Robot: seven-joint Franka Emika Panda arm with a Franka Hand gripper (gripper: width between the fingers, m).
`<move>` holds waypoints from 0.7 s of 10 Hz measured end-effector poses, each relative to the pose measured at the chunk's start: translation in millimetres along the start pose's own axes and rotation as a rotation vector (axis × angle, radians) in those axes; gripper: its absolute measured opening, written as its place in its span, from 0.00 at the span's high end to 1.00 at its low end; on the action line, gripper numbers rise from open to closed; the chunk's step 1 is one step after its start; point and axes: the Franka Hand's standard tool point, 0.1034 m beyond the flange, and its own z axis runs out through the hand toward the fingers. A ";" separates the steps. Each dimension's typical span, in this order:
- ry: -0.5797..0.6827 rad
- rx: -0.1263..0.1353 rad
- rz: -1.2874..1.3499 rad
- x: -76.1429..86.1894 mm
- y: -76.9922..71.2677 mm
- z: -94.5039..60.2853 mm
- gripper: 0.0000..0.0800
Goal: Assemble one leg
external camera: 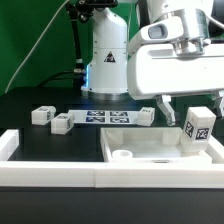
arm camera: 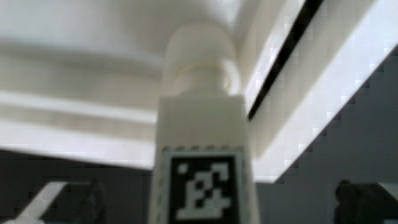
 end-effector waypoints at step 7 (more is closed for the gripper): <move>-0.475 0.152 0.021 6.7 -8.4 -7.1 0.19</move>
Offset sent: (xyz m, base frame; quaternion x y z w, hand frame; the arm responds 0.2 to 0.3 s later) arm 0.0029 -0.0136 0.0039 -0.0002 -0.2299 -0.0156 0.9731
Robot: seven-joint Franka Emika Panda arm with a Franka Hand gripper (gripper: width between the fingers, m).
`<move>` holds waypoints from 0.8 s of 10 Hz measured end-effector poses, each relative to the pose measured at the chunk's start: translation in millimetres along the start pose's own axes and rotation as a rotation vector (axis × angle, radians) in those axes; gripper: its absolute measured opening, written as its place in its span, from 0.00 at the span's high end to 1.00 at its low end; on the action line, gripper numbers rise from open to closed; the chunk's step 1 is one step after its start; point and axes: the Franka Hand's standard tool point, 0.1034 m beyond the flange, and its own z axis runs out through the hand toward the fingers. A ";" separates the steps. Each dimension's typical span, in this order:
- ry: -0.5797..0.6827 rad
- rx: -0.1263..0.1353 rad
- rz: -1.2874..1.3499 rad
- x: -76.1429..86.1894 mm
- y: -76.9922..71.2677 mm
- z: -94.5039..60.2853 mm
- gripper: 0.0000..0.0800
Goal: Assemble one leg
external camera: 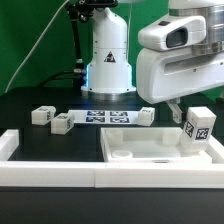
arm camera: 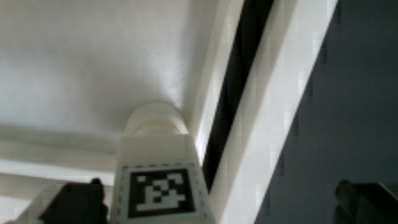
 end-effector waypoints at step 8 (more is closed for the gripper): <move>0.085 -0.069 0.009 9.1 15.3 -3.0 0.19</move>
Offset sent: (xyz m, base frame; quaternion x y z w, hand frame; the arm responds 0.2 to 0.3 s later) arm -0.0017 -0.0298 0.0010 -0.1360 -0.0043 0.0300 0.9902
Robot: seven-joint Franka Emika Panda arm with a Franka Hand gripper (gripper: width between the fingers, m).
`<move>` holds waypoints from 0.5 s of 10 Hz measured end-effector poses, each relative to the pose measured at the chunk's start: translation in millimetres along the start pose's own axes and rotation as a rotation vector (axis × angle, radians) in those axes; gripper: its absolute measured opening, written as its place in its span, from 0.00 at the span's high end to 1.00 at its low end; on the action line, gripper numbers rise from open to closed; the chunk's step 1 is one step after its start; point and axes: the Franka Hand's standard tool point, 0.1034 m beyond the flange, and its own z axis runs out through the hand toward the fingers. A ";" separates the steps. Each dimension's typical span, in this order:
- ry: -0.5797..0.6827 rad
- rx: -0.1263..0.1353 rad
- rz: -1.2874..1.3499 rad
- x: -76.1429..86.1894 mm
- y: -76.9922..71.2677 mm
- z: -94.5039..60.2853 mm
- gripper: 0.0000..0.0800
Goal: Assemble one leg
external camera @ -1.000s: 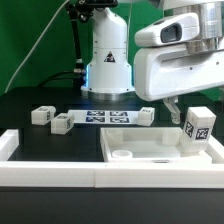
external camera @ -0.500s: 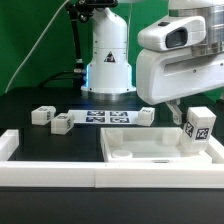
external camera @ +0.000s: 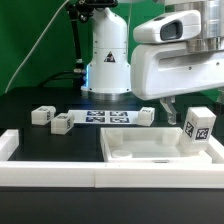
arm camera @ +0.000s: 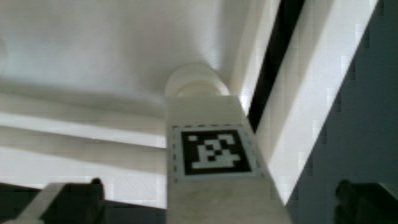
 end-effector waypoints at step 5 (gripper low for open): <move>-0.010 -0.009 0.021 -1.6 0.4 7.5 0.19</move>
Offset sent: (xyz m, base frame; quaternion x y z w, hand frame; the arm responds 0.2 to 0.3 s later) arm 0.0025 -0.0055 -0.0070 -0.0807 -0.0078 0.0265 0.9964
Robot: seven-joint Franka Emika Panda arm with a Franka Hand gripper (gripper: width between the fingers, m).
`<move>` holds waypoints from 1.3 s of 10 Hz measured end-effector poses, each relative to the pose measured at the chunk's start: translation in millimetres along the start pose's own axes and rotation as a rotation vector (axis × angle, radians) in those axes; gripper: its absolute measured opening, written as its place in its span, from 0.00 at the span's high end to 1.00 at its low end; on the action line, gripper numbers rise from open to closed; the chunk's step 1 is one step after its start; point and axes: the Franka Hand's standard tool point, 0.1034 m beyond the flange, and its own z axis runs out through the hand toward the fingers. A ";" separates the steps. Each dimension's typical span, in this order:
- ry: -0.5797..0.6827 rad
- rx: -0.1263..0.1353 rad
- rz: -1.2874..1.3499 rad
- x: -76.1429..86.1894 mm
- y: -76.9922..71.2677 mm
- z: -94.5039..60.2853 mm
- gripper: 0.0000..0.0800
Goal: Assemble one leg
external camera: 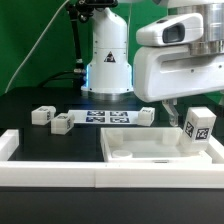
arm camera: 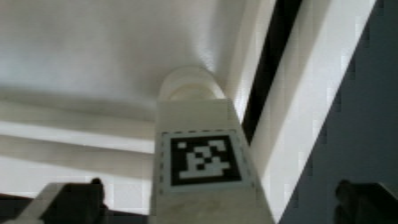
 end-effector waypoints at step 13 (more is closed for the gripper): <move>0.070 -0.004 0.086 7.0 5.3 -4.9 0.64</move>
Offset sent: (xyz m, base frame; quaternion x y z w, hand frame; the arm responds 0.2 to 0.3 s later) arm 0.0024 -0.0027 -0.0013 0.0004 0.0092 -0.0139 0.9999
